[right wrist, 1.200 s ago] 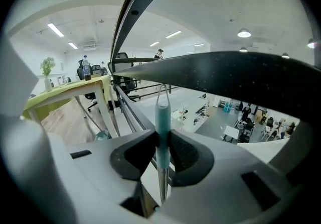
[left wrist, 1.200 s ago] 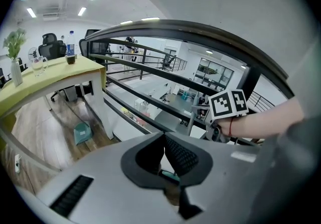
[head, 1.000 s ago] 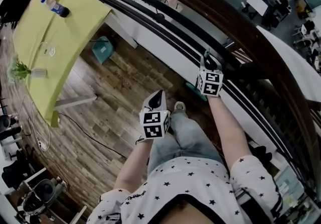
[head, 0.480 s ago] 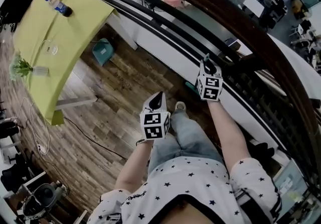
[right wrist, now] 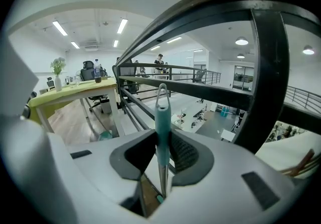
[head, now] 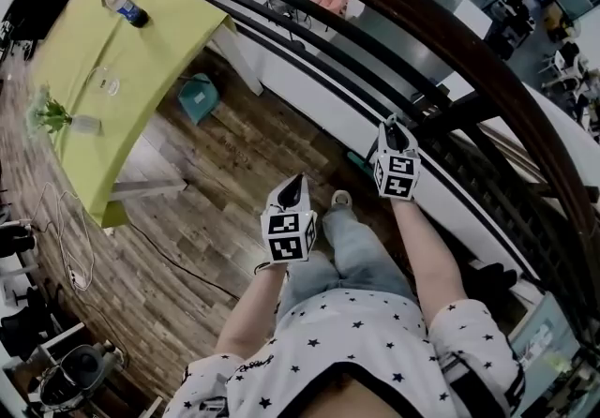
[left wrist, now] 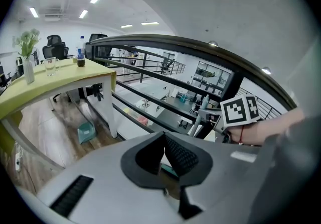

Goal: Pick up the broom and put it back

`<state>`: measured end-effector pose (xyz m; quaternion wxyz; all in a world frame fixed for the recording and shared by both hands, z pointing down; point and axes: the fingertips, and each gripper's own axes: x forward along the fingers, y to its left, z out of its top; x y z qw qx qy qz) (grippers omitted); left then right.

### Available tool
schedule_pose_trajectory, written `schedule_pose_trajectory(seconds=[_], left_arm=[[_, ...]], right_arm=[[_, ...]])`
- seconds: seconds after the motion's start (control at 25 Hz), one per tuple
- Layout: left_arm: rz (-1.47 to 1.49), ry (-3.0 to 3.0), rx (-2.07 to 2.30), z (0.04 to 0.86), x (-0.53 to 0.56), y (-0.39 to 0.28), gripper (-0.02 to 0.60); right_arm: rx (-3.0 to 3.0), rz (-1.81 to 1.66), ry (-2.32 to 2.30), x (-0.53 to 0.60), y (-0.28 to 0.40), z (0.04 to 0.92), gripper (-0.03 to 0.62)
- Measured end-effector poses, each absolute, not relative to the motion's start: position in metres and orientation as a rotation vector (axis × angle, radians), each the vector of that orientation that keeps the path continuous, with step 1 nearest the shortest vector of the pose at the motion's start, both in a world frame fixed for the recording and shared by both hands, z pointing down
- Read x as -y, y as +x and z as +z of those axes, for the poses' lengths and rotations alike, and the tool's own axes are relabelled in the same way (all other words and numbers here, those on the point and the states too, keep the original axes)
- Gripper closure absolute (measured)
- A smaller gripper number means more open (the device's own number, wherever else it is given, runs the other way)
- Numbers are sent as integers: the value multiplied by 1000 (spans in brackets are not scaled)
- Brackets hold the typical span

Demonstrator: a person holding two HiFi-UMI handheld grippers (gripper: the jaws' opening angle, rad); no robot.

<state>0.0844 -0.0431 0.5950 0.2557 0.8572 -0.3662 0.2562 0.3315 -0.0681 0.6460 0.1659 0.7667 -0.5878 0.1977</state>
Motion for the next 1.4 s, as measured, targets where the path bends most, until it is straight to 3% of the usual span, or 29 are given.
schedule_pose_trajectory(seconds=[1.4], left_arm=[[602,2315,1166,539,57,35,571]], right_arm=[[1892,501,2032,64,256,557,516]])
